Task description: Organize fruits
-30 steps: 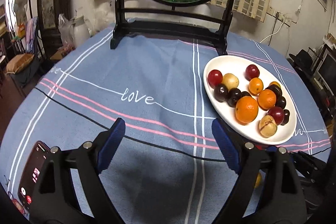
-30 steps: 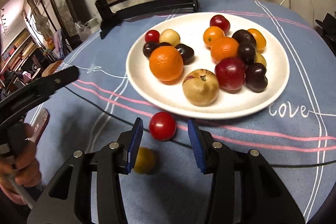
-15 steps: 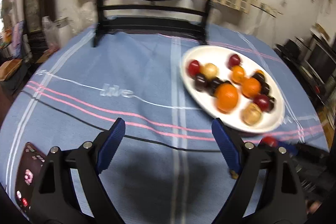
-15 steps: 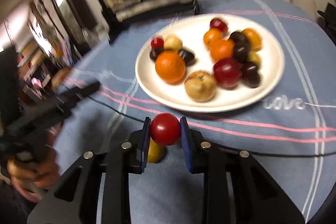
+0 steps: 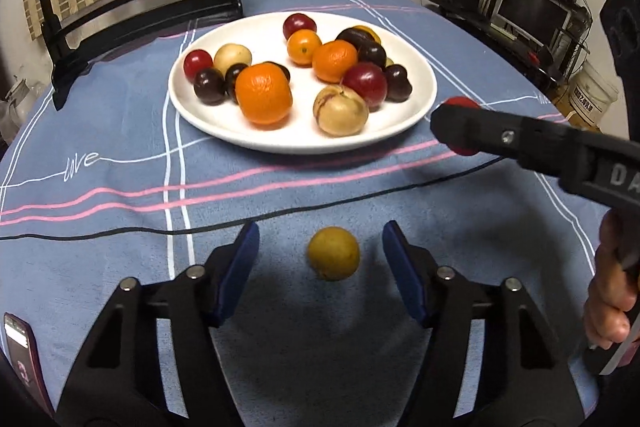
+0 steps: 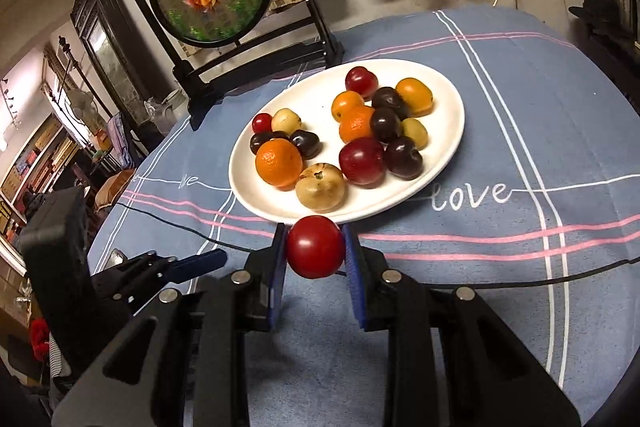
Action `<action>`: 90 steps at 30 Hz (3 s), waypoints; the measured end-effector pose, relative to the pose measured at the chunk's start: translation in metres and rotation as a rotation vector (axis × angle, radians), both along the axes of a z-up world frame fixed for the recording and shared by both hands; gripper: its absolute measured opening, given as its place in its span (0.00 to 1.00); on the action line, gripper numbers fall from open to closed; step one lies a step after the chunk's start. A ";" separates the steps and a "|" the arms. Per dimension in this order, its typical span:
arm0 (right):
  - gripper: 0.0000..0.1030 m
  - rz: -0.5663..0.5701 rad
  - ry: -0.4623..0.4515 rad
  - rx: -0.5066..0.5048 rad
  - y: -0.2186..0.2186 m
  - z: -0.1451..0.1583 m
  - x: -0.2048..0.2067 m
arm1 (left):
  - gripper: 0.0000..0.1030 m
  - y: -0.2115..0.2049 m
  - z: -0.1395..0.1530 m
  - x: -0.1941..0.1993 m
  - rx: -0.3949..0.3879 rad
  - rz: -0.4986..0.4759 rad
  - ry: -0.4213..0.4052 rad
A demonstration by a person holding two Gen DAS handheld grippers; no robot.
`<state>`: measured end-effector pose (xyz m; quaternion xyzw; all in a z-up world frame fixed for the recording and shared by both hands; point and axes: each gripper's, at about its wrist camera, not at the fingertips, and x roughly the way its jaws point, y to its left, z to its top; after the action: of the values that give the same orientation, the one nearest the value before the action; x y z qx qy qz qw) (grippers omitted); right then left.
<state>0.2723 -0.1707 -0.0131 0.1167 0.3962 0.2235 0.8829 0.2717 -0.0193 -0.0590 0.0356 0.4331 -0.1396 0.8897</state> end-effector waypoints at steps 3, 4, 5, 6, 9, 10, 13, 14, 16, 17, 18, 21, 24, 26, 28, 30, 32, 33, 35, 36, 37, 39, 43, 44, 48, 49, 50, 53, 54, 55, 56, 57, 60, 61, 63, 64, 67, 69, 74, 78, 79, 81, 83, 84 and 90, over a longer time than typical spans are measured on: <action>0.27 -0.001 0.003 0.002 -0.001 0.000 -0.001 | 0.49 0.002 -0.005 0.002 -0.004 -0.006 0.022; 0.27 -0.003 0.003 0.003 -0.002 0.000 -0.001 | 0.47 0.001 -0.007 0.003 0.001 -0.007 0.030; 0.27 -0.004 0.002 0.005 -0.003 0.001 -0.001 | 0.47 0.000 -0.008 0.004 0.004 -0.008 0.031; 0.27 -0.007 0.001 0.007 -0.003 0.001 -0.001 | 0.47 -0.001 -0.009 0.003 0.007 -0.010 0.031; 0.27 -0.008 -0.001 0.008 -0.004 0.002 -0.001 | 0.47 -0.004 -0.011 0.003 0.015 -0.020 0.029; 0.27 -0.009 0.000 0.008 -0.005 0.002 -0.001 | 0.45 -0.005 -0.011 0.003 0.017 -0.023 0.030; 0.27 -0.008 0.003 0.007 -0.005 0.002 -0.001 | 0.38 -0.005 -0.012 0.004 0.032 -0.021 0.029; 0.27 -0.009 0.003 0.007 -0.005 0.002 -0.002 | 0.36 -0.005 -0.012 0.004 0.035 -0.021 0.028; 0.27 -0.010 0.004 0.006 -0.005 0.002 -0.002 | 0.35 -0.005 -0.011 0.004 0.032 -0.020 0.031; 0.27 -0.012 0.004 0.005 -0.006 0.002 -0.002 | 0.35 -0.005 -0.011 0.004 0.032 -0.020 0.031; 0.27 -0.013 0.003 0.004 -0.006 0.002 -0.002 | 0.35 -0.005 -0.011 0.005 0.034 -0.021 0.030; 0.27 -0.017 0.002 0.004 -0.007 0.002 -0.002 | 0.31 -0.006 -0.011 0.004 0.039 -0.024 0.030; 0.27 -0.021 0.003 0.001 -0.008 0.002 -0.001 | 0.27 -0.007 -0.011 0.002 0.046 -0.025 0.028; 0.27 -0.023 0.003 -0.001 -0.008 0.001 0.000 | 0.27 -0.009 -0.011 0.000 0.060 -0.026 0.020; 0.27 -0.025 0.002 -0.003 -0.008 0.001 0.000 | 0.27 -0.010 -0.011 -0.001 0.069 -0.021 0.014; 0.27 -0.028 0.000 -0.007 -0.008 0.000 0.000 | 0.27 -0.009 -0.010 -0.001 0.075 -0.011 0.006; 0.27 -0.030 -0.004 -0.011 -0.008 0.000 0.000 | 0.27 -0.005 -0.008 0.000 0.069 0.002 0.002; 0.27 -0.030 -0.009 -0.014 -0.008 0.000 0.000 | 0.27 -0.004 -0.007 0.000 0.066 0.006 0.000; 0.27 -0.030 -0.018 -0.024 -0.006 0.000 -0.001 | 0.27 -0.002 -0.004 -0.001 0.064 0.018 -0.013; 0.27 -0.029 -0.023 -0.023 -0.006 0.000 -0.001 | 0.27 -0.002 -0.002 -0.001 0.062 0.020 -0.017; 0.27 -0.028 -0.026 -0.021 -0.007 0.001 -0.001 | 0.27 0.000 0.000 -0.002 0.053 0.022 -0.022; 0.27 -0.033 -0.041 -0.021 -0.008 0.003 -0.002 | 0.27 0.004 0.007 -0.005 0.030 0.028 -0.033; 0.27 -0.060 -0.090 -0.012 -0.015 0.012 0.001 | 0.27 0.015 0.032 -0.001 -0.019 0.061 -0.078; 0.27 -0.058 -0.096 0.000 -0.016 0.016 0.006 | 0.27 0.017 0.038 0.005 -0.024 0.065 -0.085; 0.27 -0.065 -0.137 -0.056 -0.010 0.027 0.038 | 0.27 0.018 0.059 0.044 -0.027 0.109 -0.118; 0.27 -0.068 -0.134 -0.060 -0.009 0.027 0.047 | 0.27 0.018 0.061 0.056 -0.035 0.124 -0.116; 0.27 -0.066 -0.129 -0.058 -0.008 0.026 0.055 | 0.27 0.018 0.062 0.068 -0.038 0.137 -0.111; 0.27 -0.050 -0.103 -0.077 -0.003 0.019 0.081 | 0.27 0.018 0.059 0.096 -0.014 0.165 -0.100; 0.27 -0.045 -0.099 -0.092 0.000 0.017 0.087 | 0.27 0.017 0.057 0.102 -0.001 0.176 -0.097; 0.27 -0.038 -0.095 -0.101 0.002 0.015 0.092 | 0.27 0.017 0.054 0.109 0.012 0.187 -0.091; 0.27 -0.027 -0.089 -0.104 0.004 0.012 0.098 | 0.27 0.017 0.052 0.113 0.016 0.193 -0.086; 0.27 -0.020 -0.086 -0.107 0.005 0.010 0.102 | 0.27 0.018 0.050 0.119 0.017 0.202 -0.077; 0.28 -0.006 -0.081 -0.108 0.008 0.008 0.110 | 0.27 0.020 0.046 0.127 0.025 0.220 -0.068; 0.28 0.002 -0.076 -0.107 0.009 0.007 0.112 | 0.27 0.021 0.046 0.128 0.029 0.227 -0.070; 0.34 0.016 -0.066 -0.100 0.010 0.006 0.113 | 0.27 0.022 0.046 0.128 0.036 0.235 -0.074; 0.50 0.019 -0.063 -0.098 0.009 0.006 0.112 | 0.29 0.022 0.048 0.126 0.045 0.242 -0.080; 0.69 0.021 -0.085 -0.077 0.003 0.014 0.101 | 0.81 0.022 0.059 0.109 0.101 0.275 -0.139; 0.75 0.022 -0.099 -0.098 0.000 0.021 0.089 | 0.85 0.023 0.070 0.090 0.119 0.291 -0.201; 0.99 0.033 -0.171 -0.167 -0.004 0.032 0.030 | 0.96 0.027 0.087 0.030 0.057 0.261 -0.243; 0.99 0.071 -0.224 -0.222 -0.004 0.025 -0.025 | 0.97 0.028 0.081 -0.016 0.039 0.228 -0.233; 0.99 0.070 -0.231 -0.221 -0.006 0.022 -0.034 | 0.97 0.029 0.076 -0.027 0.042 0.219 -0.227; 0.99 0.073 -0.217 -0.205 -0.011 0.013 -0.055 | 0.97 0.027 0.064 -0.045 0.057 0.219 -0.219; 0.99 0.080 -0.204 -0.187 -0.015 0.008 -0.069 | 0.97 0.028 0.051 -0.054 0.057 0.220 -0.198; 0.99 0.080 -0.205 -0.187 -0.015 0.007 -0.073 | 0.97 0.027 0.046 -0.057 0.057 0.219 -0.187; 0.99 0.060 -0.220 -0.246 -0.013 0.003 -0.081 | 0.97 0.027 0.031 -0.066 0.074 0.228 -0.164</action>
<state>0.1913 -0.1834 -0.0098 -0.0294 0.3246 0.2112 0.9215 0.2062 0.0079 -0.0283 0.0303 0.3650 -0.0182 0.9303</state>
